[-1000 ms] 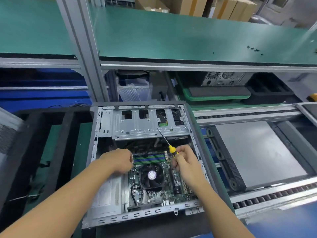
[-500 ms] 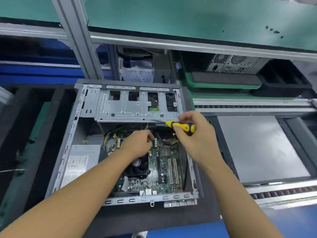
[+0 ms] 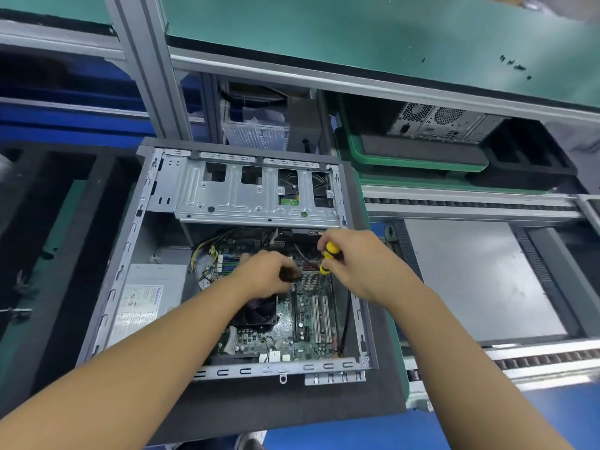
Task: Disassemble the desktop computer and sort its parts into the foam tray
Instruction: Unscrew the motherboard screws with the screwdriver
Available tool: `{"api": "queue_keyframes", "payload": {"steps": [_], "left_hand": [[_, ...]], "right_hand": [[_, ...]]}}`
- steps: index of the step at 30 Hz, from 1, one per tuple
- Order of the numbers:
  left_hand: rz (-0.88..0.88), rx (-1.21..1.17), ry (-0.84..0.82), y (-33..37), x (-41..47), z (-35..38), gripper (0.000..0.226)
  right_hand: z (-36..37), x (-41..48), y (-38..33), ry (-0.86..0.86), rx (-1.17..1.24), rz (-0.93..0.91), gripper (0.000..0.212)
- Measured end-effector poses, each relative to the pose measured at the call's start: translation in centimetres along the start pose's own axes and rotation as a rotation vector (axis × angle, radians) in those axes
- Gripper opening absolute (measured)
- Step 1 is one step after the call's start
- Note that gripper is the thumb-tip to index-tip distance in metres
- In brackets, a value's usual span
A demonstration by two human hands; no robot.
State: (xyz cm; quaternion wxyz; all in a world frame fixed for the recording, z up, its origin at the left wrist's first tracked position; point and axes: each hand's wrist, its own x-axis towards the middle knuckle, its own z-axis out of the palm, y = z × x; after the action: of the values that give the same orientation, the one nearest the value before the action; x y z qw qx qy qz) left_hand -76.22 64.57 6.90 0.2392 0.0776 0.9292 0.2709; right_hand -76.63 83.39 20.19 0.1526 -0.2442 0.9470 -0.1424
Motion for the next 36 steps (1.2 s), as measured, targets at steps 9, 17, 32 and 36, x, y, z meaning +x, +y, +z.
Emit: {"api": "queue_keyframes", "payload": {"steps": [9,17,32,36], "left_hand": [[0.264,-0.333,0.034,1.3,1.8,0.1,0.028],[0.076,-0.496,0.158,2.3,2.4,0.6,0.030],[0.011,-0.205,0.060,1.8,2.0,0.7,0.038],[0.027,-0.181,0.038,2.0,2.0,0.5,0.044]], "right_hand": [[1.5,1.9,-2.5,-0.071,-0.227,0.257,0.022],[2.8,1.8,-2.7,-0.008,-0.305,0.337,0.019],[3.5,2.1,-2.7,0.007,-0.289,0.346,0.032],[3.5,2.1,-2.7,0.015,-0.289,0.351,0.031]]}}
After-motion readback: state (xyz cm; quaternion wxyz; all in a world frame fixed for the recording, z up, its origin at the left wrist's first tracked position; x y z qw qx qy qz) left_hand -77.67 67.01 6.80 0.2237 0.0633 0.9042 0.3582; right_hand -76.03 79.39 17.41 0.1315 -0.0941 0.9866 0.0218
